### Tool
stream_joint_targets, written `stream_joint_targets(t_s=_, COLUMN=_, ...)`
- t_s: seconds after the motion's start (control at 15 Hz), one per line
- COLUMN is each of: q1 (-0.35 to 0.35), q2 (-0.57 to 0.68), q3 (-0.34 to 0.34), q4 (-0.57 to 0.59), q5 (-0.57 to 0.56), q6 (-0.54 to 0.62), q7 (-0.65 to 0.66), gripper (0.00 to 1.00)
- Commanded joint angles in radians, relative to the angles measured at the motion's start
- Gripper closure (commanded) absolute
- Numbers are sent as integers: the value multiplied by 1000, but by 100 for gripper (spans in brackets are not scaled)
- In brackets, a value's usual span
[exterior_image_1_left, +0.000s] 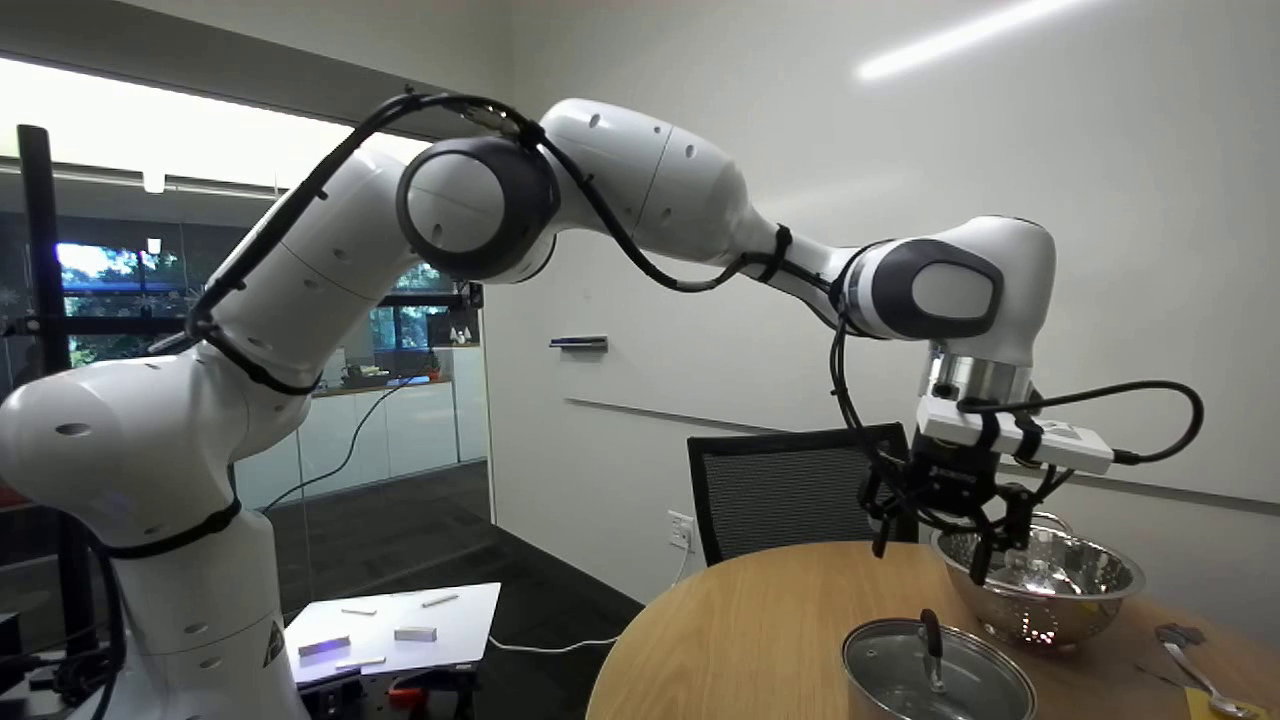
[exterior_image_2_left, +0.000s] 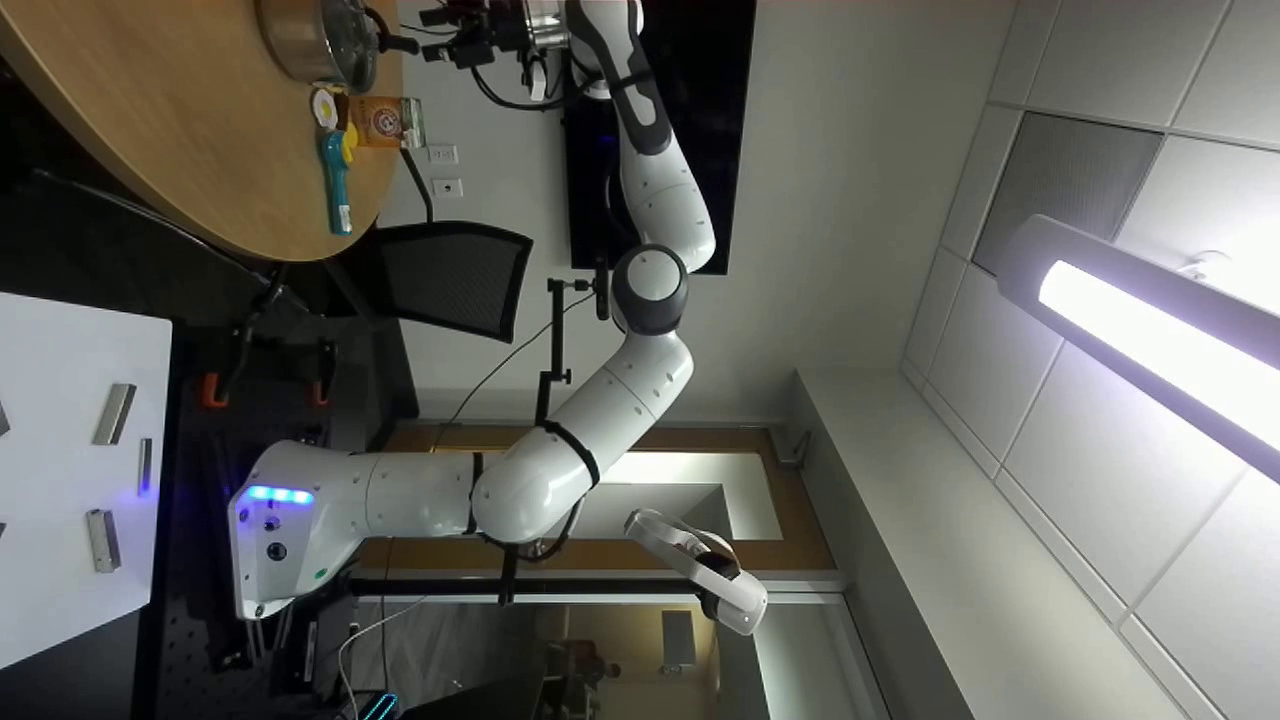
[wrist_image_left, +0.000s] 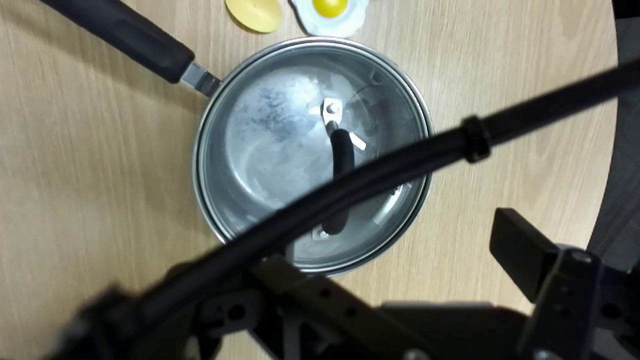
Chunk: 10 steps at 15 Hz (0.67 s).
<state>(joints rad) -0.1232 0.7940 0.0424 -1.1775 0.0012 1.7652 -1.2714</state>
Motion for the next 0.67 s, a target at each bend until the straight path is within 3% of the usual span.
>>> stream_joint_targets(t_s=0.0, q1=3, q2=4, q3=-5, q4=-13, q5=-25, q6=27, q7=21, gripper=0)
stream_joint_targets(t_s=0.6, q1=8, q2=19, q3=-3, q4=-35, q5=-54, q6=17, q7=15, gripper=0)
